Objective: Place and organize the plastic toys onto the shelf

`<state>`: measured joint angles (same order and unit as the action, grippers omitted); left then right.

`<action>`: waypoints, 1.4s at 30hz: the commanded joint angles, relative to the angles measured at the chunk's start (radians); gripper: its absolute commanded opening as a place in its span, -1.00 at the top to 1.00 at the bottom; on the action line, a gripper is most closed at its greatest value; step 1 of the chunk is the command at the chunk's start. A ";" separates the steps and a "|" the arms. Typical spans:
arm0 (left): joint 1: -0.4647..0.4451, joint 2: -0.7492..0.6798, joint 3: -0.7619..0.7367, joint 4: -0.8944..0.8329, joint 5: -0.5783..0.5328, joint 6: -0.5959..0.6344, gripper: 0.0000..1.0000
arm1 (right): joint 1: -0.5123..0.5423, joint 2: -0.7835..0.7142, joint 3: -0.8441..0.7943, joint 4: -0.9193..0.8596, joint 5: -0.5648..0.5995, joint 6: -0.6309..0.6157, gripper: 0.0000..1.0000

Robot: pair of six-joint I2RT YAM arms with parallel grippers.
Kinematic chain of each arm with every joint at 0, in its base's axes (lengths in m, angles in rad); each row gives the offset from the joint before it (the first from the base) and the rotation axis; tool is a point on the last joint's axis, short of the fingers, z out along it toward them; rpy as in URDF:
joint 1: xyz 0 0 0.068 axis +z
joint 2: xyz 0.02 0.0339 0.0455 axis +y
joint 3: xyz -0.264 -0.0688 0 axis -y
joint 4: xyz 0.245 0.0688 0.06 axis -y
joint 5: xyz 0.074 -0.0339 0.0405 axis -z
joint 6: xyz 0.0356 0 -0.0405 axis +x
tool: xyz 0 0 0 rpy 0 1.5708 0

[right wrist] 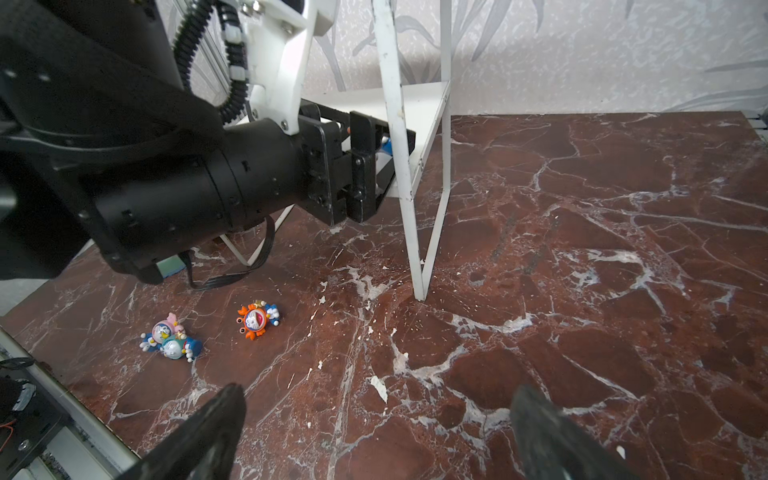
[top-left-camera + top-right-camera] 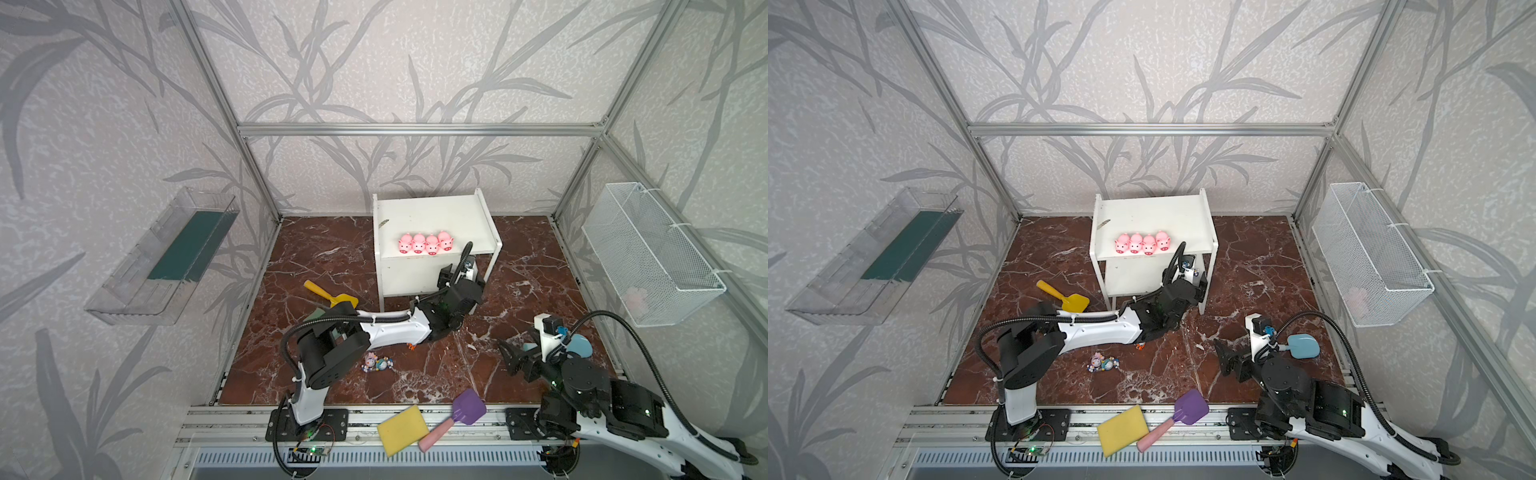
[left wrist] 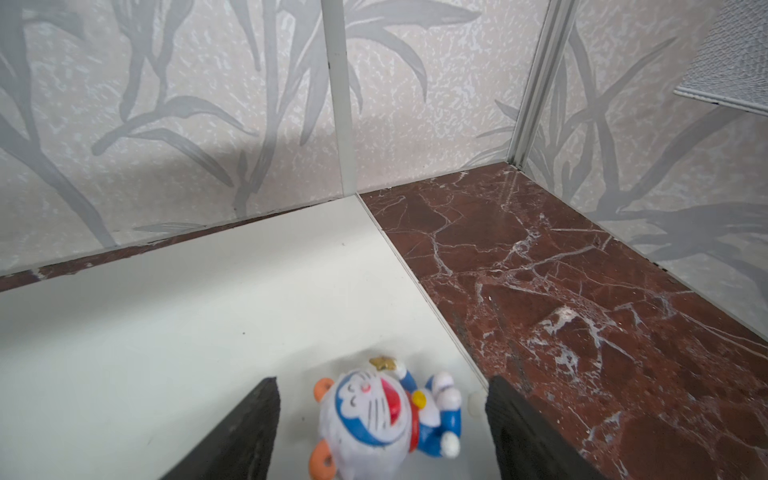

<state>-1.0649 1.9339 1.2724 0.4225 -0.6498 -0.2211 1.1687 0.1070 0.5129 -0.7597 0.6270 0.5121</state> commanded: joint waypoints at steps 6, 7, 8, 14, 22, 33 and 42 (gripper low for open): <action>0.022 0.052 0.059 -0.026 -0.041 -0.077 -0.56 | 0.001 -0.017 -0.008 0.007 -0.003 -0.004 -0.98; 0.025 0.056 0.060 -0.029 -0.037 -0.083 -0.52 | 0.000 -0.016 -0.009 0.007 -0.003 -0.004 -0.98; 0.028 0.059 0.063 -0.030 -0.032 -0.084 -0.48 | 0.001 -0.016 -0.008 0.007 -0.003 -0.004 -0.98; 0.034 0.056 0.060 -0.028 -0.027 -0.079 -0.06 | 0.000 -0.018 -0.008 0.006 -0.004 -0.004 -0.98; 0.025 0.010 0.002 0.030 -0.001 -0.043 0.28 | -0.001 -0.024 -0.011 0.009 -0.006 -0.009 -0.98; -0.020 -0.151 -0.165 0.087 0.047 0.014 0.48 | 0.001 -0.043 -0.017 0.015 -0.006 -0.019 -0.98; -0.083 -0.354 -0.368 0.121 0.170 0.053 0.51 | 0.000 -0.003 -0.025 0.047 -0.027 -0.026 -0.98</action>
<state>-1.1286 1.6440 0.9504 0.5022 -0.5426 -0.1959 1.1687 0.0845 0.4980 -0.7444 0.6075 0.4965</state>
